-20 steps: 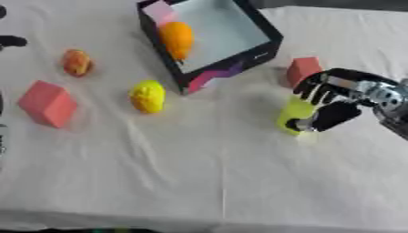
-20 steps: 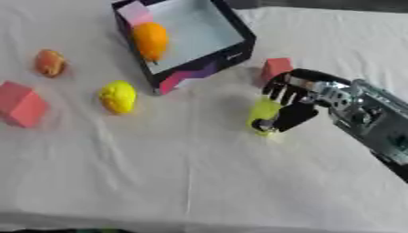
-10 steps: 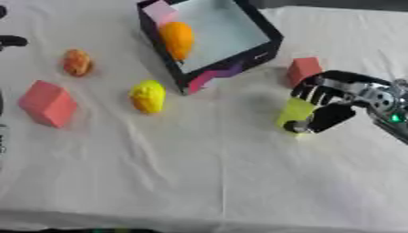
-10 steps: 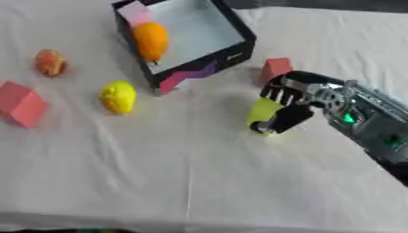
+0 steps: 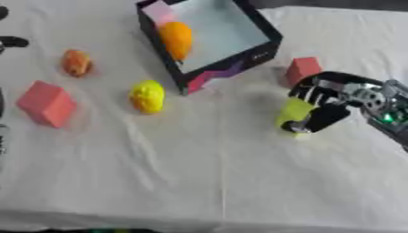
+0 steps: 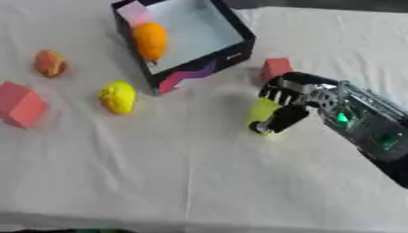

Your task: Pick up objects on the table and place them in the box.

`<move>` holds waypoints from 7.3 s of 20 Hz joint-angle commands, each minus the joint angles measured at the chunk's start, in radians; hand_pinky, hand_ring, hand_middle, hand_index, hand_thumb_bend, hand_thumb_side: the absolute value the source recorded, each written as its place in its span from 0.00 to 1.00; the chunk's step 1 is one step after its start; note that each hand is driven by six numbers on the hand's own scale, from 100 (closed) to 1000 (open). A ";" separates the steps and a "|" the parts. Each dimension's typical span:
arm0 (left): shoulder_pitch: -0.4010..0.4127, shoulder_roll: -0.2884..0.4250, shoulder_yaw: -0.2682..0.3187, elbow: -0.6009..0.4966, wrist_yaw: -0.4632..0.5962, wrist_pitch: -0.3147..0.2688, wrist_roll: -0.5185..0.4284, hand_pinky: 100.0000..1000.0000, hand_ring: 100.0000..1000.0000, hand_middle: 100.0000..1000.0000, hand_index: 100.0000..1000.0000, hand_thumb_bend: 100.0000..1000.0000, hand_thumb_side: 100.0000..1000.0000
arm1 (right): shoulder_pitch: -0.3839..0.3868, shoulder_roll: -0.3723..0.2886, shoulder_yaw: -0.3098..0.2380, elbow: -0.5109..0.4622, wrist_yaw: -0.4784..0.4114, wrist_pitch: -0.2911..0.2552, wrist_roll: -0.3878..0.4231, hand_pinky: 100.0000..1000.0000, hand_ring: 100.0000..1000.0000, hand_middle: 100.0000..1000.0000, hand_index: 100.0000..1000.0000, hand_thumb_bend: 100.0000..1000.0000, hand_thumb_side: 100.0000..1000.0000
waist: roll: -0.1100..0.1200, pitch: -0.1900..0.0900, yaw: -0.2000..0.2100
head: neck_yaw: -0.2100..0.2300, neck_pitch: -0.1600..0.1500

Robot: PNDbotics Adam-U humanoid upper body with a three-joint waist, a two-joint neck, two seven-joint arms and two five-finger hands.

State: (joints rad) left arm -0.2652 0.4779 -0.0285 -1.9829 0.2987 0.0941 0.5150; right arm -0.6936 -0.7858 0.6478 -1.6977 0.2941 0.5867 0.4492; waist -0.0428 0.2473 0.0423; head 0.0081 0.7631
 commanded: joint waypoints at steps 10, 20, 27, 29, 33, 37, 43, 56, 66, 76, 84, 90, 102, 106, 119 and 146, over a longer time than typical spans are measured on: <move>-0.012 0.027 -0.001 -0.017 -0.002 0.003 -0.015 0.47 0.76 0.71 0.73 0.24 0.77 | -0.009 -0.009 -0.007 0.015 -0.009 -0.018 -0.058 0.68 0.52 0.58 0.74 0.37 0.02 | 0.002 -0.010 0.004 | 0.000 -0.007; -0.012 0.028 -0.002 -0.017 -0.002 0.006 -0.019 0.47 0.76 0.71 0.73 0.24 0.77 | -0.011 -0.010 -0.021 0.005 -0.068 0.008 -0.125 0.63 0.42 0.44 0.62 0.30 0.00 | 0.001 -0.012 0.003 | 0.001 -0.010; -0.009 0.031 0.002 -0.017 -0.004 0.003 -0.016 0.47 0.76 0.71 0.72 0.24 0.77 | -0.048 -0.063 -0.116 -0.171 -0.161 0.032 -0.159 0.63 0.41 0.43 0.60 0.26 0.00 | 0.000 -0.013 -0.002 | 0.009 -0.009; -0.008 0.032 0.003 -0.017 -0.004 0.002 -0.016 0.47 0.76 0.71 0.72 0.24 0.77 | -0.090 -0.071 -0.144 -0.212 -0.168 0.039 -0.141 0.64 0.41 0.43 0.61 0.25 0.00 | -0.001 -0.014 -0.004 | 0.010 -0.011; -0.006 0.032 0.004 -0.017 -0.004 0.000 -0.015 0.47 0.77 0.71 0.72 0.24 0.77 | -0.222 -0.031 -0.165 -0.202 -0.154 0.039 -0.083 0.65 0.42 0.44 0.62 0.25 0.00 | -0.002 -0.017 -0.006 | 0.011 -0.013; -0.007 0.028 0.004 -0.017 -0.003 -0.004 -0.015 0.47 0.77 0.71 0.73 0.24 0.77 | -0.379 0.095 -0.161 -0.049 -0.077 0.004 -0.041 0.67 0.43 0.45 0.63 0.25 0.00 | 0.002 -0.018 -0.004 | 0.001 -0.014; -0.030 0.011 -0.002 -0.017 0.004 -0.015 -0.020 0.47 0.77 0.71 0.73 0.24 0.76 | -0.541 0.349 -0.190 0.310 0.146 -0.147 -0.085 0.69 0.45 0.46 0.64 0.25 0.00 | 0.015 -0.006 0.019 | -0.032 -0.029; -0.068 -0.005 -0.015 -0.017 0.017 -0.024 -0.034 0.47 0.76 0.71 0.72 0.24 0.76 | -0.577 0.578 -0.309 0.761 0.401 -0.353 -0.254 0.75 0.60 0.62 0.77 0.32 0.00 | 0.021 0.015 0.054 | -0.062 -0.054; -0.056 0.001 -0.013 -0.017 0.015 -0.017 -0.034 0.47 0.77 0.71 0.72 0.24 0.76 | -0.574 0.538 -0.336 0.712 0.410 -0.390 -0.194 0.83 0.81 0.81 0.89 0.53 0.11 | 0.016 0.008 0.040 | -0.044 -0.044; -0.021 0.023 -0.006 -0.017 0.004 -0.010 -0.027 0.47 0.77 0.71 0.72 0.24 0.77 | -0.517 0.257 -0.343 0.468 0.122 -0.356 -0.096 0.83 0.80 0.80 0.88 0.49 0.10 | 0.003 -0.006 0.002 | -0.014 -0.035; -0.006 0.033 0.002 -0.017 -0.003 -0.007 -0.019 0.47 0.77 0.71 0.72 0.24 0.77 | -0.388 0.037 -0.317 0.324 0.013 -0.423 0.075 0.85 0.84 0.82 0.90 0.48 0.19 | -0.007 -0.007 -0.012 | 0.005 -0.034; -0.010 0.036 0.003 -0.017 -0.006 -0.013 -0.017 0.47 0.77 0.71 0.72 0.24 0.77 | -0.308 -0.045 -0.293 0.246 0.014 -0.484 0.208 0.86 0.86 0.84 0.90 0.46 0.19 | -0.008 -0.005 -0.009 | 0.003 -0.038; -0.016 0.036 0.003 -0.017 -0.005 -0.015 -0.016 0.47 0.77 0.71 0.72 0.24 0.77 | -0.287 -0.042 -0.254 0.279 0.073 -0.565 0.304 0.86 0.87 0.85 0.90 0.46 0.19 | -0.009 -0.002 -0.006 | 0.002 -0.039; -0.017 0.037 0.001 -0.017 -0.004 -0.013 -0.018 0.47 0.77 0.71 0.72 0.24 0.77 | -0.287 -0.033 -0.235 0.291 0.076 -0.580 0.331 0.86 0.87 0.85 0.90 0.49 0.19 | -0.009 -0.001 -0.005 | 0.002 -0.039; -0.023 0.034 -0.005 -0.017 0.001 -0.012 -0.027 0.47 0.77 0.71 0.72 0.24 0.77 | -0.300 0.040 -0.187 0.382 0.167 -0.630 0.340 0.86 0.87 0.85 0.90 0.48 0.21 | -0.005 0.004 -0.001 | 0.001 -0.042; -0.027 0.031 -0.014 -0.017 0.007 -0.010 -0.039 0.47 0.78 0.72 0.71 0.23 0.78 | -0.310 0.125 -0.202 0.542 0.267 -0.616 0.151 0.73 0.57 0.44 0.59 0.28 0.00 | 0.000 0.009 0.001 | 0.002 -0.047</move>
State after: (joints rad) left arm -0.2800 0.4864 -0.0461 -1.9829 0.3062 0.0850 0.4800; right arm -0.9847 -0.6419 0.4619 -1.1490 0.5678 -0.0395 0.6213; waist -0.0457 0.2738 0.0432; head 0.0083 0.7270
